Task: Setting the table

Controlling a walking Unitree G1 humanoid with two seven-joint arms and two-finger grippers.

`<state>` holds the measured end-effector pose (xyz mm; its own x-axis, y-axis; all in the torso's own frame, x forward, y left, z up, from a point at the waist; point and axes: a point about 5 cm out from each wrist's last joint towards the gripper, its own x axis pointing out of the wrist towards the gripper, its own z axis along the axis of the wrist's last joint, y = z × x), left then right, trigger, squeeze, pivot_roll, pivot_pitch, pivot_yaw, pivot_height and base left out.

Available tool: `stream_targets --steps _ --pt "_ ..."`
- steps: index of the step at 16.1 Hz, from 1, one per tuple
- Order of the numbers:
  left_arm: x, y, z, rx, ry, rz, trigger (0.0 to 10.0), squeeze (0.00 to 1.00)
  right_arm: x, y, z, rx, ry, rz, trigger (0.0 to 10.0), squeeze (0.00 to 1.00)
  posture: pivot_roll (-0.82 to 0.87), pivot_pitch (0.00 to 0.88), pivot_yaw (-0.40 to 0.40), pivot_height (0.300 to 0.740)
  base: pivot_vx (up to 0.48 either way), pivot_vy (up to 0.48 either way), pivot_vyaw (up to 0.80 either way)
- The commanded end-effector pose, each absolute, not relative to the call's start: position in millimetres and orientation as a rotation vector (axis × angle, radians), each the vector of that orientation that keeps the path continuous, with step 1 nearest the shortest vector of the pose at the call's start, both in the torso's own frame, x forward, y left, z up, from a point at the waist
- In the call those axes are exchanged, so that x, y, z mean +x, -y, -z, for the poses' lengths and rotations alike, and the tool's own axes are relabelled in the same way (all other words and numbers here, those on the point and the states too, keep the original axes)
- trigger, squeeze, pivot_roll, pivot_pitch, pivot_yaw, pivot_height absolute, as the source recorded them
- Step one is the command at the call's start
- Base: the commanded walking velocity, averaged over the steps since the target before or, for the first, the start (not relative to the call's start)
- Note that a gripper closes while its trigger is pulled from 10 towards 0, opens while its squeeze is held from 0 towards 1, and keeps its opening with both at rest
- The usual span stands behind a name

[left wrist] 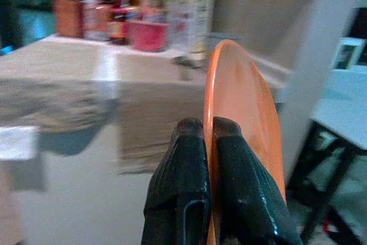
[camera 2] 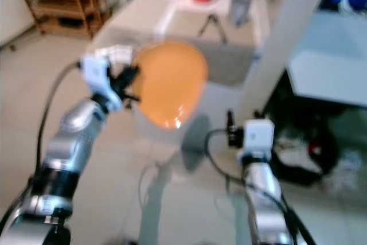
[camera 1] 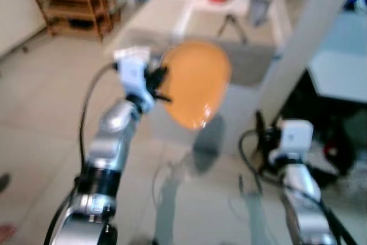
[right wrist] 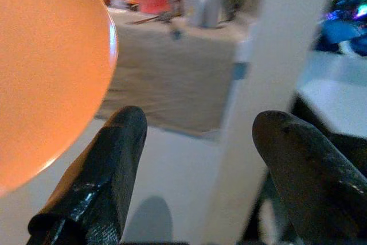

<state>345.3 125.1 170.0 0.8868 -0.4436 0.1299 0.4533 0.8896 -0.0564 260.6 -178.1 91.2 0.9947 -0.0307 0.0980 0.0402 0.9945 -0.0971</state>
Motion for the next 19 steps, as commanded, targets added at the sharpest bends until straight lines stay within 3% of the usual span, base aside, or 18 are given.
stream_targets --steps 1,19 --pt "347.7 -134.8 -177.1 -0.057 0.148 0.433 0.0 0.0 259.5 172.6 -91.1 -0.091 0.095 0.019 10.0 0.0 0.0 0.0 0.009 0.74 0.0 -0.48 0.0" --pt "348.1 -131.7 -160.9 -0.013 0.117 0.4 0.0 0.0 255.8 170.9 -87.8 -0.085 0.088 0.022 10.0 0.0 -0.01 0.0 0.028 0.74 0.0 -0.462 0.0"
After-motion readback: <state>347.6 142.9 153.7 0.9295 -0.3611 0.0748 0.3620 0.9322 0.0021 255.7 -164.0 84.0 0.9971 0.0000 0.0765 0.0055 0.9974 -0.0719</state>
